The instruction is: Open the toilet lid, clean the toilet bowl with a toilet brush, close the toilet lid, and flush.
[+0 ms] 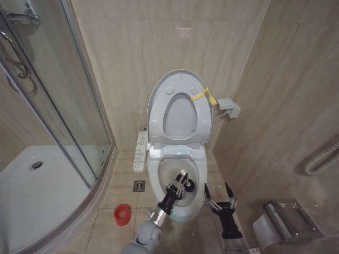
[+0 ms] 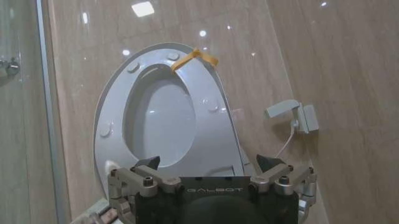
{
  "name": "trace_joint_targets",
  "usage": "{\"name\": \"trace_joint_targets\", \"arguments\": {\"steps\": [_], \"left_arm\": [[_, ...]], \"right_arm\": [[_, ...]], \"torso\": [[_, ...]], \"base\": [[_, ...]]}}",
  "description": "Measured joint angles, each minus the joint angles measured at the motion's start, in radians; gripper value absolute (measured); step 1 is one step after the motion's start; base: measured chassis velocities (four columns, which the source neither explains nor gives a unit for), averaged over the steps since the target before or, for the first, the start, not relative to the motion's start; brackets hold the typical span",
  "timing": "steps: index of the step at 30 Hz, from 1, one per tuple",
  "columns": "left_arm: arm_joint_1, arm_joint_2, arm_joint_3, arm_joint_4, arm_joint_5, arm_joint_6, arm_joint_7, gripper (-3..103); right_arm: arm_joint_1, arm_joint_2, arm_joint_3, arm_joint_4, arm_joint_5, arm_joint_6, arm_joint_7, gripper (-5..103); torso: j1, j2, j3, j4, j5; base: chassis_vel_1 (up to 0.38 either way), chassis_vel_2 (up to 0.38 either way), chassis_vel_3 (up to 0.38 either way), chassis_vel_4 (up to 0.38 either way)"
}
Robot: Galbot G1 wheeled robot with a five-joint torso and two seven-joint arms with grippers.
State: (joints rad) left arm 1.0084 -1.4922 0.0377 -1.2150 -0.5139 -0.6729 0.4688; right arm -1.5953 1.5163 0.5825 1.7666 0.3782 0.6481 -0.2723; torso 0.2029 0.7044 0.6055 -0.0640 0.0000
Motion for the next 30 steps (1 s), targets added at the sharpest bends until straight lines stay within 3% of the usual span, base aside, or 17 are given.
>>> {"name": "trace_joint_targets", "arguments": {"steps": [5,11,12,14,15,17,18,23,30], "left_arm": [[-0.026,-0.018,-0.014,0.103,0.017,0.004,-0.015,21],[-0.022,-0.002,-0.002,0.035,0.046,0.052,-0.066,21],[-0.018,0.006,0.005,0.006,0.060,0.069,-0.089,21],[0.000,0.040,0.037,-0.092,0.100,0.151,-0.196,21],[0.000,0.040,0.037,-0.092,0.100,0.151,-0.196,21],[0.010,0.068,0.063,-0.170,0.128,0.245,-0.294,21],[0.008,0.074,0.068,-0.182,0.133,0.265,-0.313,21],[-0.013,0.073,0.072,-0.167,0.121,0.264,-0.312,21],[-0.018,0.038,0.077,-0.202,0.062,0.201,-0.222,21]], "right_arm": [[0.002,-0.002,-0.001,0.001,0.001,0.001,-0.001,100],[0.007,-0.001,-0.003,-0.006,0.001,0.001,-0.001,100],[0.007,0.000,-0.003,-0.007,0.001,0.001,-0.002,100],[0.007,0.002,-0.005,-0.008,0.001,0.001,-0.003,100],[0.007,0.002,-0.005,-0.008,0.001,0.001,-0.003,100],[0.007,0.003,-0.005,-0.008,0.000,0.001,-0.003,100],[0.007,0.003,-0.005,-0.008,0.000,0.001,-0.003,100],[0.006,0.004,-0.005,-0.008,0.000,0.001,-0.003,100],[0.007,0.007,-0.003,-0.018,-0.006,0.001,-0.003,100]], "torso": [[0.000,0.000,0.000,0.0002,0.0001],[0.000,0.000,0.000,-0.0002,0.0000],[0.000,0.000,0.000,-0.0003,-0.0001],[0.000,0.000,0.000,-0.0004,-0.0003],[0.000,0.000,0.000,-0.0004,-0.0003],[0.000,0.000,0.000,-0.0001,-0.0002],[0.000,0.000,0.000,-0.0002,-0.0002],[0.000,0.000,0.000,-0.0002,-0.0001],[0.000,0.000,0.000,-0.0001,-0.0001]], "base": [[0.000,0.000,0.000,0.000],[0.000,0.000,0.000,0.000],[0.000,0.000,0.000,0.000],[0.000,0.000,0.000,0.000],[0.000,0.000,0.000,0.000],[0.000,0.000,0.000,0.000],[0.000,0.000,0.000,0.000],[0.000,0.000,0.000,0.000],[0.000,0.000,0.000,0.000]]}}
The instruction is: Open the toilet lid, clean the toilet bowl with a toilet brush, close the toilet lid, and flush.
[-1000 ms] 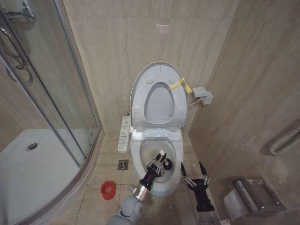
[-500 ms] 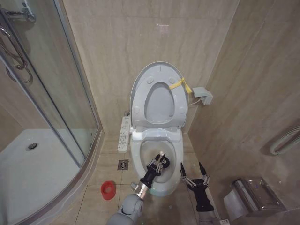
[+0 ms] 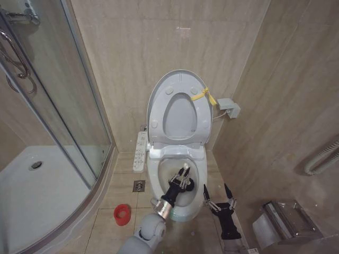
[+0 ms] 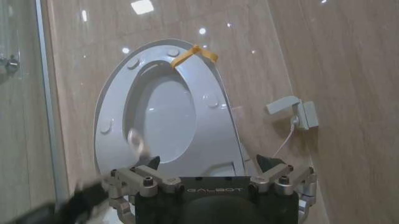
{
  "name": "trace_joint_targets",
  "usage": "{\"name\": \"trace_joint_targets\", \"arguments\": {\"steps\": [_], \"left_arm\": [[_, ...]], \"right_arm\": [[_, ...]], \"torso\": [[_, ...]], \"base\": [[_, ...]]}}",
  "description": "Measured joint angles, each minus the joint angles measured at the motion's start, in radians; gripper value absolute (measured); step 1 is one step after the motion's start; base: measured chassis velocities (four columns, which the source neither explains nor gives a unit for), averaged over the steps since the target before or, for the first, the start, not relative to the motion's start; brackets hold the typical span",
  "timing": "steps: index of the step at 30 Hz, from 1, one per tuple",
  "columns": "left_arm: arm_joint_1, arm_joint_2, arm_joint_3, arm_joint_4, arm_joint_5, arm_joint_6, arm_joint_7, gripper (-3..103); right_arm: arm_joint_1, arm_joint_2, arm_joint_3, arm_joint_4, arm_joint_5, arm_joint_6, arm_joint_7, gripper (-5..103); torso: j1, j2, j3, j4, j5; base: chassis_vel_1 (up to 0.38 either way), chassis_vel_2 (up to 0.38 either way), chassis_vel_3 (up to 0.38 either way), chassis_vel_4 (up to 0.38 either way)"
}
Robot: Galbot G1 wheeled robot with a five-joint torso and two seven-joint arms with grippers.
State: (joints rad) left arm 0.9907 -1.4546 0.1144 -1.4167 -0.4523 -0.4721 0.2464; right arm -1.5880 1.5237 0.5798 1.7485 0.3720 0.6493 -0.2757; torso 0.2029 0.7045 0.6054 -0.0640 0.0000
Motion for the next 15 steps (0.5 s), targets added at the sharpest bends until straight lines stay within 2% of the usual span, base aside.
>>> {"name": "trace_joint_targets", "arguments": {"steps": [2,6,10,15], "left_arm": [[-0.006,-0.016,0.001,0.005,-0.009,-0.030,0.041,21],[-0.009,-0.028,0.001,0.068,-0.010,-0.053,0.073,21],[-0.015,-0.028,-0.006,0.149,-0.007,-0.068,0.087,21],[-0.018,-0.021,-0.018,0.182,-0.003,-0.069,0.088,21]], "right_arm": [[0.000,0.004,-0.001,-0.003,-0.006,0.000,0.000,100],[0.002,0.007,-0.002,-0.004,-0.010,0.000,0.000,100],[0.000,0.008,-0.003,-0.004,-0.012,0.000,0.000,100],[-0.005,0.008,-0.003,0.000,-0.012,0.001,-0.002,100]], "torso": [[0.000,0.000,0.000,-0.0001,0.0001],[0.000,0.000,0.000,0.0002,0.0002],[0.000,0.000,0.000,0.0002,0.0002],[0.000,0.000,0.000,0.0002,0.0000]], "base": [[0.000,0.000,0.000,0.000],[0.000,0.000,0.000,0.000],[0.000,0.000,0.000,0.000],[0.000,0.000,0.000,0.000]]}}
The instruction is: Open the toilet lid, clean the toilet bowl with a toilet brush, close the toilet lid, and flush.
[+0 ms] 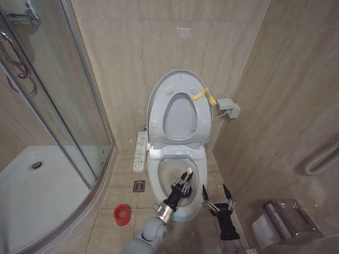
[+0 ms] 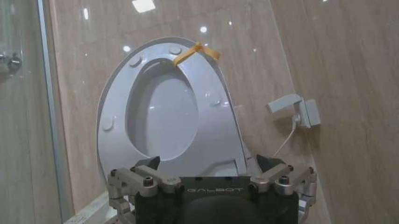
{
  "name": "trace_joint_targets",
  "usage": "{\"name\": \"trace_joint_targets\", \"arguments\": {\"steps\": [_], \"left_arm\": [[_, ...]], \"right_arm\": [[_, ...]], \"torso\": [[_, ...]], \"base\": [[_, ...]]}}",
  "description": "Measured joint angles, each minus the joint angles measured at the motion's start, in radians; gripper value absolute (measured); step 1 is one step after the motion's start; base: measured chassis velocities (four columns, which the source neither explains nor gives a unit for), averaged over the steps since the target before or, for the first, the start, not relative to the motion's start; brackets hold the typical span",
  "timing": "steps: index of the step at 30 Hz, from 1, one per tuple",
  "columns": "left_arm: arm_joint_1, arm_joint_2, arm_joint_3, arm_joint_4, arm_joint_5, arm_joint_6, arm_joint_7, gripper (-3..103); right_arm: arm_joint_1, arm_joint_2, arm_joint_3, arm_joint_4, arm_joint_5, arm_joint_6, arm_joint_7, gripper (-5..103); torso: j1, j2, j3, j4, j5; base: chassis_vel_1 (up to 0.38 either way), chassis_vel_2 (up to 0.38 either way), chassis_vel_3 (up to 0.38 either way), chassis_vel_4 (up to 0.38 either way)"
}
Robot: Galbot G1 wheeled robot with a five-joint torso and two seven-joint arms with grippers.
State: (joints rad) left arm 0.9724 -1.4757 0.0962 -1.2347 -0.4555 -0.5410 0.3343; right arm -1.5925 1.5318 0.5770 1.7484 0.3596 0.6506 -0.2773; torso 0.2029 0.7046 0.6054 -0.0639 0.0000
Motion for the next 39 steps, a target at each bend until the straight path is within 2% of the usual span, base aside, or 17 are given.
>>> {"name": "trace_joint_targets", "arguments": {"steps": [4,13,15,22,27,30,35,39], "left_arm": [[-0.004,0.008,-0.016,0.005,0.010,0.008,-0.005,21],[0.014,0.093,-0.048,0.023,0.016,0.044,-0.035,21],[0.013,0.110,-0.061,0.020,0.002,0.046,-0.039,20],[0.005,0.110,-0.064,-0.014,-0.068,0.038,-0.021,19],[-0.001,0.078,-0.043,-0.010,-0.136,0.016,0.025,19],[-0.001,0.024,-0.028,0.002,-0.161,-0.004,0.060,19],[-0.003,-0.040,-0.017,0.003,-0.168,-0.020,0.084,19],[-0.002,-0.058,-0.018,-0.002,-0.168,-0.032,0.107,19]], "right_arm": [[-0.005,0.003,0.000,0.005,-0.003,0.001,-0.002,100],[-0.013,0.008,-0.003,0.019,-0.012,0.002,-0.004,100],[-0.012,0.014,-0.006,0.019,-0.018,0.002,-0.006,100],[-0.012,0.026,-0.012,0.018,-0.031,0.003,-0.010,100],[-0.018,0.027,-0.008,0.022,-0.031,0.004,-0.011,100],[-0.026,0.027,-0.002,0.026,-0.031,0.005,-0.011,100],[-0.037,0.027,0.004,0.036,-0.031,0.007,-0.011,100],[-0.046,0.027,0.006,0.045,-0.031,0.008,-0.011,100]], "torso": [[0.000,0.000,0.000,-0.0004,-0.0001],[0.000,0.000,0.000,0.0001,-0.0003],[0.000,0.000,0.000,0.0000,-0.0001],[0.000,0.000,0.000,-0.0004,-0.0001],[0.000,0.000,0.000,-0.0003,0.0000],[0.000,0.000,0.000,0.0002,0.0002],[0.000,0.000,0.000,-0.0002,0.0002],[0.000,0.000,0.000,-0.0002,0.0001]], "base": [[0.000,0.000,0.000,0.000],[0.000,0.000,0.000,0.000],[0.000,0.000,0.000,0.000],[0.000,0.000,0.000,0.000],[0.000,0.000,0.000,0.000],[0.000,0.000,0.000,0.000],[0.000,0.000,0.000,0.000],[0.000,0.000,0.000,0.000]]}}
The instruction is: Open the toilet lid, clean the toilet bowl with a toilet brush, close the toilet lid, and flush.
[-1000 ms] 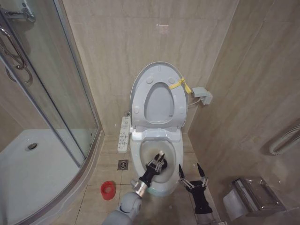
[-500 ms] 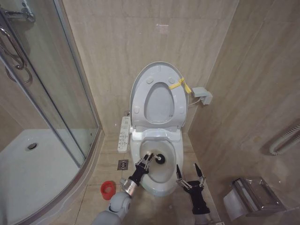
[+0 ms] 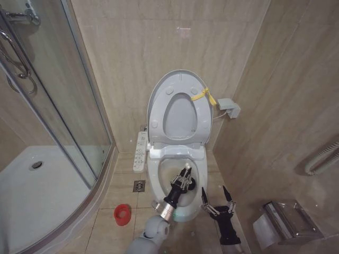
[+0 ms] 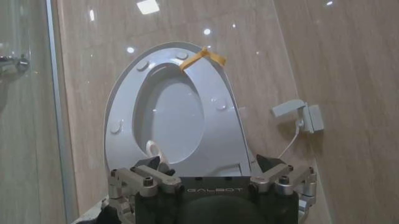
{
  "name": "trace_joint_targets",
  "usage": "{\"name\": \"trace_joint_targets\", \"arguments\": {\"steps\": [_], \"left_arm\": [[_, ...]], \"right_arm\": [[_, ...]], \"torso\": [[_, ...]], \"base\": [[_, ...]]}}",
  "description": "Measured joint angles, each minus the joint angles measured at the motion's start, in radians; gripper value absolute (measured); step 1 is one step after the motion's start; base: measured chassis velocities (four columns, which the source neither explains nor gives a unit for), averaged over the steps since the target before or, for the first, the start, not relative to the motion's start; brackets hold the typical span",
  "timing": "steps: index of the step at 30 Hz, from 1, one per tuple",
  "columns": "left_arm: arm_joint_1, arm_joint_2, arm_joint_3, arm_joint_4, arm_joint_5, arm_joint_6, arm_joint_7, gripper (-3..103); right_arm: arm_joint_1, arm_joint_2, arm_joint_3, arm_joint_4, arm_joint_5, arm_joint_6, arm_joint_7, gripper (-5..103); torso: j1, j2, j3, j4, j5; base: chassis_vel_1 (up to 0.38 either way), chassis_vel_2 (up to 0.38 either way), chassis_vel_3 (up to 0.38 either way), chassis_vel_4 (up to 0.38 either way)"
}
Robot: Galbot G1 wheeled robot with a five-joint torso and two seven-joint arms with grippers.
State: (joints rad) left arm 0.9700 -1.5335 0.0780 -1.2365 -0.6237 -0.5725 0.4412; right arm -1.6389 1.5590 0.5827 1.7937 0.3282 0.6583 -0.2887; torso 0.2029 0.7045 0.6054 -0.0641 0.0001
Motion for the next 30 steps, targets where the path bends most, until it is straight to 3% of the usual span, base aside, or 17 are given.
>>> {"name": "trace_joint_targets", "arguments": {"steps": [15,24,30], "left_arm": [[-0.001,0.009,-0.017,0.131,0.022,-0.015,0.019,20],[-0.028,-0.051,-0.017,0.069,0.007,-0.016,0.020,20],[-0.047,-0.077,-0.015,0.142,0.010,-0.020,0.027,20]], "right_arm": [[-0.011,-0.002,-0.003,0.012,0.002,0.006,-0.003,100],[-0.035,-0.010,0.003,0.029,0.007,0.012,-0.004,100],[-0.048,-0.016,0.014,0.036,0.017,0.015,-0.004,100]], "torso": [[0.000,0.000,0.000,0.0002,-0.0001],[0.000,0.000,0.000,-0.0001,0.0000],[0.000,0.000,0.000,0.0002,-0.0001]], "base": [[0.000,0.000,0.000,0.000],[0.000,0.000,0.000,0.000],[0.000,0.000,0.000,0.000]]}}
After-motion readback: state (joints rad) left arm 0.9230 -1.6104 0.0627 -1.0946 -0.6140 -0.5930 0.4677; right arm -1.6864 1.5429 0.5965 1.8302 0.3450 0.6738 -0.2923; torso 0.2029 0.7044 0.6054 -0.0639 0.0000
